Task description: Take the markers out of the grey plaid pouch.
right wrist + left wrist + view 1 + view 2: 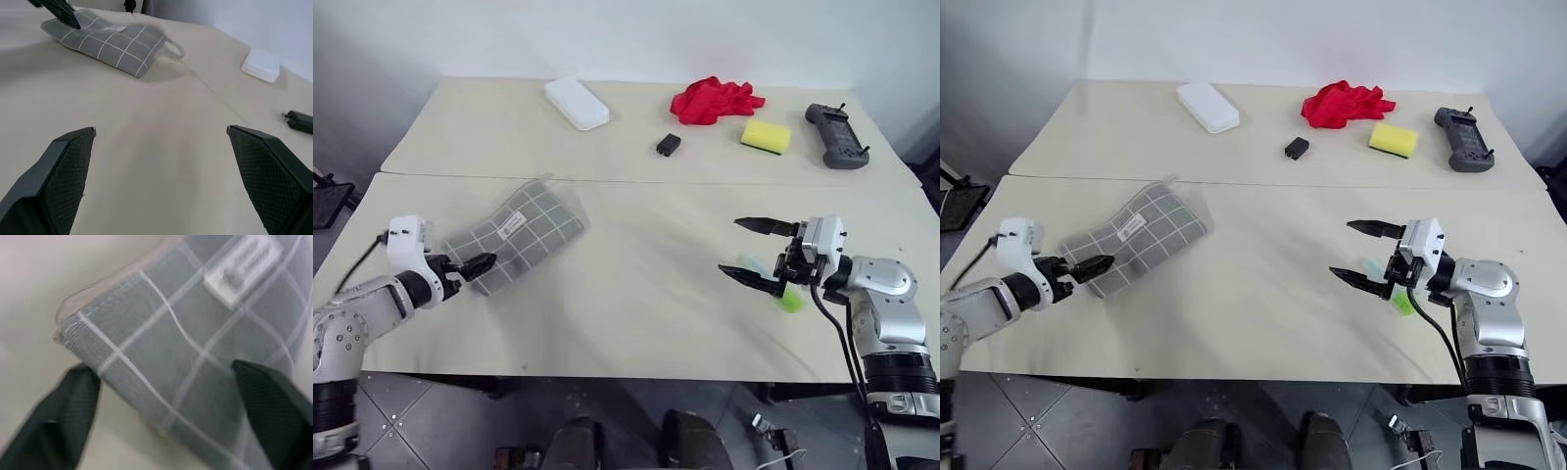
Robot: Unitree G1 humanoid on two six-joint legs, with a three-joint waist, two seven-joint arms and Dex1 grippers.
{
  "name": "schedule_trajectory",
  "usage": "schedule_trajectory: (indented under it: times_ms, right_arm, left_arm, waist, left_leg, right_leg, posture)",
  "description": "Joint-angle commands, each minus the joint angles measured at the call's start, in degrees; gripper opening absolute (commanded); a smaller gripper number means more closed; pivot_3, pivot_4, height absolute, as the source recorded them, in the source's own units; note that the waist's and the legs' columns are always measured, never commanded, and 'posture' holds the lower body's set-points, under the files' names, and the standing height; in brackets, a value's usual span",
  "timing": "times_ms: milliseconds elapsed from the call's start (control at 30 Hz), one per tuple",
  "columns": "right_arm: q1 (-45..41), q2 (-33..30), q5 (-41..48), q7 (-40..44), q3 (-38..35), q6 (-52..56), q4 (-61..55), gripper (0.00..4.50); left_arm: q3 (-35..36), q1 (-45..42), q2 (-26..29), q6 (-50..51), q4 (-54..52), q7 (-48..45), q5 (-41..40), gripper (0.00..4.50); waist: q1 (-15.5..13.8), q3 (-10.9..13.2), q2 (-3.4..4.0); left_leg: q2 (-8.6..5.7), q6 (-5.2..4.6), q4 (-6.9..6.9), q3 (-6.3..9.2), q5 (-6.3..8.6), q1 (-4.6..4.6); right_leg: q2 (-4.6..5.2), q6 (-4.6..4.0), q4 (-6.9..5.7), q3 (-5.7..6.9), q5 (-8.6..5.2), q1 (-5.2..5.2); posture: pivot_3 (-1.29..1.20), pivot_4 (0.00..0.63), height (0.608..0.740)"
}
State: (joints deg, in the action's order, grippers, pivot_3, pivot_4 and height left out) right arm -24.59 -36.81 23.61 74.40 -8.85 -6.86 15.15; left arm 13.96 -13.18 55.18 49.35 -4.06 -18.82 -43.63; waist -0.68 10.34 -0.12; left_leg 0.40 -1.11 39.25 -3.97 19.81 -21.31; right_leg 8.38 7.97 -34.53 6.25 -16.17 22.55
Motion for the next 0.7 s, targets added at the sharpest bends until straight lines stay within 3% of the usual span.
schedule_trajectory:
  times_ms: [33, 167, 267, 467, 567, 700]
  right_arm:
    - [-1.59, -1.75, 1.28, 1.33, -0.68, 0.54, 0.01, 4.5]
    - [-2.11, -2.7, 1.66, 2.55, -0.62, 2.01, 0.08, 4.5]
    - [-2.5, -3.83, 1.89, 3.63, -0.81, 3.37, 0.21, 4.5]
    - [-2.68, -4.73, 2.17, 3.99, -1.19, 4.74, -0.43, 4.5]
    - [-2.96, -4.73, 1.76, 3.76, -1.59, 3.45, -0.03, 4.5]
    - [-3.43, -4.83, 1.28, 5.0, -1.13, 1.74, 1.0, 4.5]
  left_arm:
    - [-3.51, -1.06, 2.67, -13.97, -0.67, -12.52, 8.7, 4.48]
    - [-2.31, -2.92, 2.79, -13.66, 3.89, -19.69, 8.49, 4.48]
    - [-3.28, -3.18, 5.45, -17.23, 7.57, -23.78, 13.48, 4.48]
    - [-1.68, -4.22, 5.08, -27.0, 12.61, -28.26, 19.03, 4.48]
    - [4.43, -6.65, -4.75, -36.45, 10.31, -36.03, 9.32, 4.48]
    - [1.54, -6.06, -10.5, -39.87, 7.5, -40.21, 10.24, 4.48]
  waist:
    - [0.24, 0.01, 0.02]
    - [0.77, 0.02, 0.03]
    - [1.11, 0.07, 0.08]
    - [0.91, 0.08, 0.09]
    - [0.52, 0.1, 0.13]
    - [0.66, 0.12, 0.07]
  left_leg:
    - [0.02, 0.01, -0.07, -0.03, -0.01, 0.01]
    - [0.2, 0.05, -0.15, -0.1, 0.02, 0.0]
    - [0.2, 0.05, -0.17, -0.23, 0.03, 0.01]
    - [0.34, 0.03, -0.15, -0.75, 0.03, 0.01]
    - [0.42, -0.01, -0.13, -0.75, 0.05, 0.0]
    - [0.36, -0.08, 0.0, -0.74, 0.06, -0.04]
  right_leg:
    - [0.0, -0.01, 0.04, 0.0, 0.0, 0.02]
    - [-0.09, -0.04, 0.13, 0.05, -0.02, 0.03]
    - [-0.12, -0.04, 0.12, 0.06, -0.03, 0.08]
    - [-0.12, -0.04, 0.09, 0.01, -0.03, 0.12]
    - [0.0, -0.04, 0.02, 0.02, -0.03, 0.13]
    - [0.09, 0.01, -0.02, 0.04, 0.0, 0.12]
  posture:
    - [0.0, 0.15, 0.74]
    - [0.0, 0.15, 0.74]
    - [0.0, 0.15, 0.74]
    - [0.0, 0.15, 0.74]
    - [0.0, 0.15, 0.74]
    - [0.0, 0.15, 0.74]
